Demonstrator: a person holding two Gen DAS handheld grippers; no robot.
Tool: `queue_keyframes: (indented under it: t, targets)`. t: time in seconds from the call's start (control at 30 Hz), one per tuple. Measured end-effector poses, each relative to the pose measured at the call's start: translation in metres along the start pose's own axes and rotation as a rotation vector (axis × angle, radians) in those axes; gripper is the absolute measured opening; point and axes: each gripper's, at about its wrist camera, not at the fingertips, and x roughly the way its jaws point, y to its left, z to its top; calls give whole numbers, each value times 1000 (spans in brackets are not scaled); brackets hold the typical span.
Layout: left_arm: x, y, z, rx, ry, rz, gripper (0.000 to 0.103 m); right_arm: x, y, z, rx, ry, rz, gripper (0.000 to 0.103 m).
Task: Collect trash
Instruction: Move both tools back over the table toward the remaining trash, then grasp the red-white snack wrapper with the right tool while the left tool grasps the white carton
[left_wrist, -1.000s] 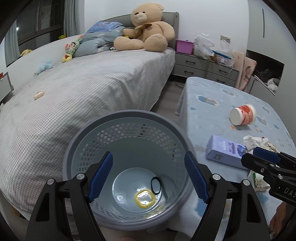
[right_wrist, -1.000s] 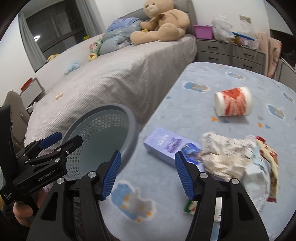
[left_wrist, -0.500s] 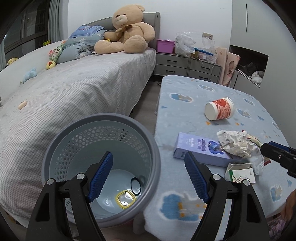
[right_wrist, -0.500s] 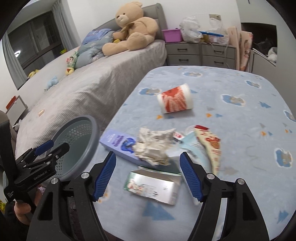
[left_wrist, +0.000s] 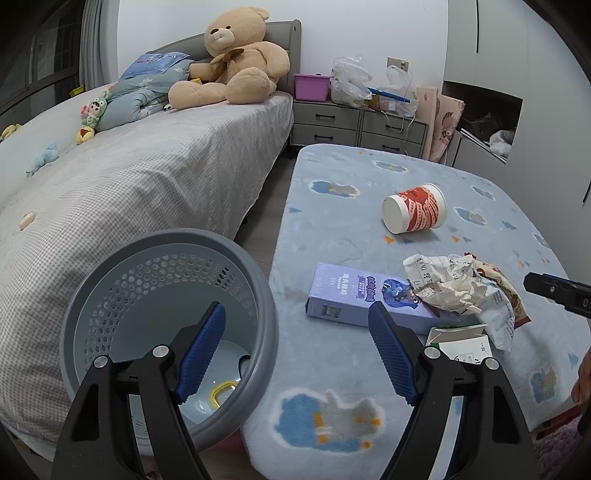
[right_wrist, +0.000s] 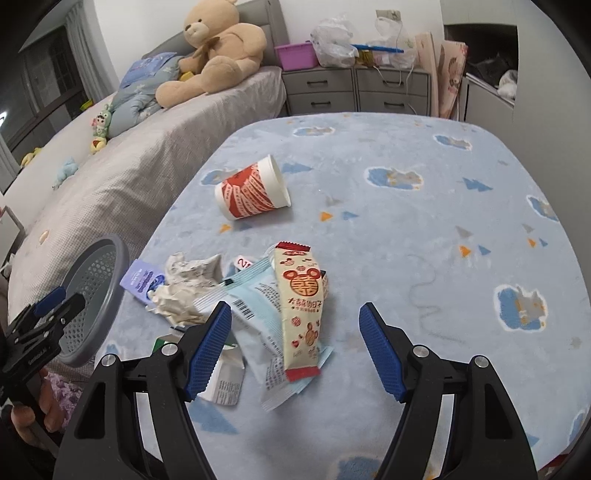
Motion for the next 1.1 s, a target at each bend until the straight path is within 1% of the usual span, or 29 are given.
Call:
queue_keyframes:
  t: [0.13,0.43,0.53,0.63,0.7,0.77,0.9,1.1]
  targets:
    - [7,-6,0,9,15,-1,76,18,-10,6,34,37,33,70]
    - [19,-14,0,31,41,-4,76,46,-15,16,38,81,42,70]
    - [22,-15,0,31,49,-7,76,55,-16,17,41,108,56,68]
    - [25,-17,0,35,52,-6,76,61,-17,17,46,126,72,59]
    - [26,-16,0,36,55,-5,76,63,-16,16,44,143,91,49]
    - [27,-17,-1,36,57,-5,76,64,-16,15,38,145,86,40]
    - [27,-17,-1,42,58,-5,76,58,-15,14,29,118,79,38]
    - [26,-21,-3,54,47,-12,76,42,-16,13,28,61,53,37]
